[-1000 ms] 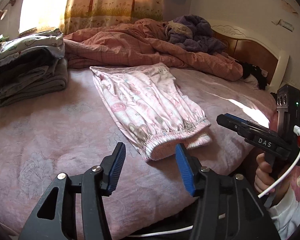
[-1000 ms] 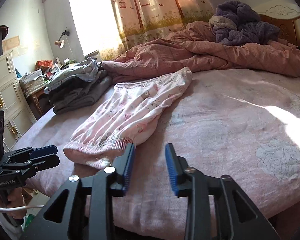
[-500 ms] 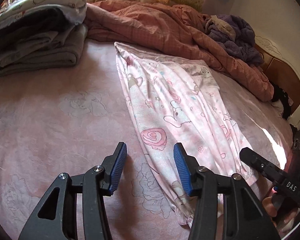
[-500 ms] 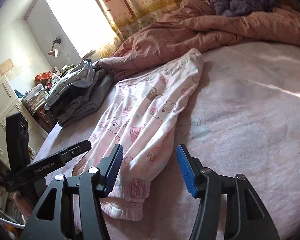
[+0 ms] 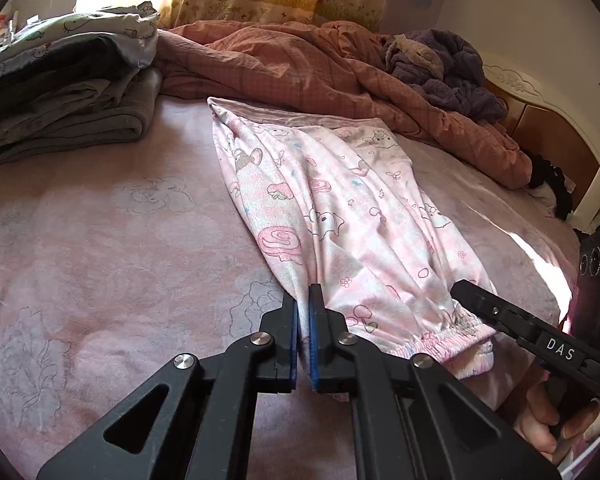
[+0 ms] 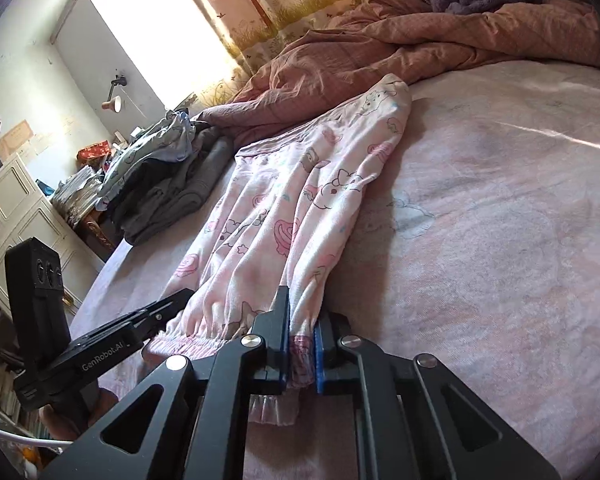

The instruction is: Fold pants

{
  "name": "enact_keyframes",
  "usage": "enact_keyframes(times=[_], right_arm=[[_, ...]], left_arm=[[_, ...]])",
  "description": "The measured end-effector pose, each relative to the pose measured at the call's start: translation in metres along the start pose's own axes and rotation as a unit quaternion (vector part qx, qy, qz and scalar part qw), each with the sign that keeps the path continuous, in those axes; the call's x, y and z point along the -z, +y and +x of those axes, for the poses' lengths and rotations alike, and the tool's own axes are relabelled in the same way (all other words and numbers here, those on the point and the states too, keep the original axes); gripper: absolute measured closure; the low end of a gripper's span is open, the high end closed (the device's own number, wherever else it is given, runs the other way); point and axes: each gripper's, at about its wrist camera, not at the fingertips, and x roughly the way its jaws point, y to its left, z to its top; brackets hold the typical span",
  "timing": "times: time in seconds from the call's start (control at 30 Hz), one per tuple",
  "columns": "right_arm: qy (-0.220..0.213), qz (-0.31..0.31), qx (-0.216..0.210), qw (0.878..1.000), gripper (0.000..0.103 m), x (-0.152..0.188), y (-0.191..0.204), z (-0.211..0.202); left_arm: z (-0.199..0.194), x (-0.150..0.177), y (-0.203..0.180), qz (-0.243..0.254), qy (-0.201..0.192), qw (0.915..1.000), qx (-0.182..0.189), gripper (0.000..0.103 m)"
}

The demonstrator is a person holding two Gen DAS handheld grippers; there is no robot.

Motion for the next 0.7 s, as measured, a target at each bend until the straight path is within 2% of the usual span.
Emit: enact_keyframes(times=[0.23, 0.3, 0.37, 0.4, 0.43, 0.5, 0.6, 0.63, 0.7], right_arm=[[-0.002, -0.013, 0.012, 1.0, 0.094, 0.018, 0.011, -0.032], [-0.007, -0.025, 0.027, 0.999, 0.093, 0.025, 0.011, -0.035], [-0.008, -0.029, 0.036, 0.999, 0.083, 0.025, 0.008, -0.037], [-0.008, -0.029, 0.036, 0.999, 0.072, 0.025, 0.008, -0.037], [-0.025, -0.026, 0.046, 0.998, 0.064, 0.022, 0.003, -0.047], [-0.037, -0.026, 0.05, 0.998, 0.056, 0.019, 0.0, -0.053], [-0.073, -0.041, 0.079, 0.993, 0.056, 0.002, -0.006, -0.069], [-0.091, -0.05, 0.092, 0.99, 0.056, -0.015, -0.009, -0.073], [-0.102, -0.056, 0.096, 0.989, 0.056, -0.024, -0.009, -0.075]], left_arm=[[-0.017, 0.016, -0.009, 0.011, 0.023, 0.9995, -0.02, 0.098], [-0.015, 0.018, -0.006, 0.009, 0.026, 0.9993, -0.027, 0.089], [-0.019, 0.017, -0.001, 0.006, 0.019, 0.9995, -0.026, 0.078], [-0.023, 0.016, 0.001, 0.004, 0.015, 0.9995, -0.026, 0.075], [-0.027, 0.013, 0.003, 0.005, 0.008, 0.9996, -0.026, 0.073], [-0.035, 0.006, 0.008, 0.006, -0.007, 0.9992, -0.038, 0.073], [-0.038, -0.018, 0.013, 0.013, -0.031, 0.9978, -0.057, 0.073], [-0.037, -0.027, 0.014, 0.018, -0.041, 0.9972, -0.06, 0.073], [-0.027, -0.05, 0.016, 0.036, -0.057, 0.9958, -0.062, 0.073]])
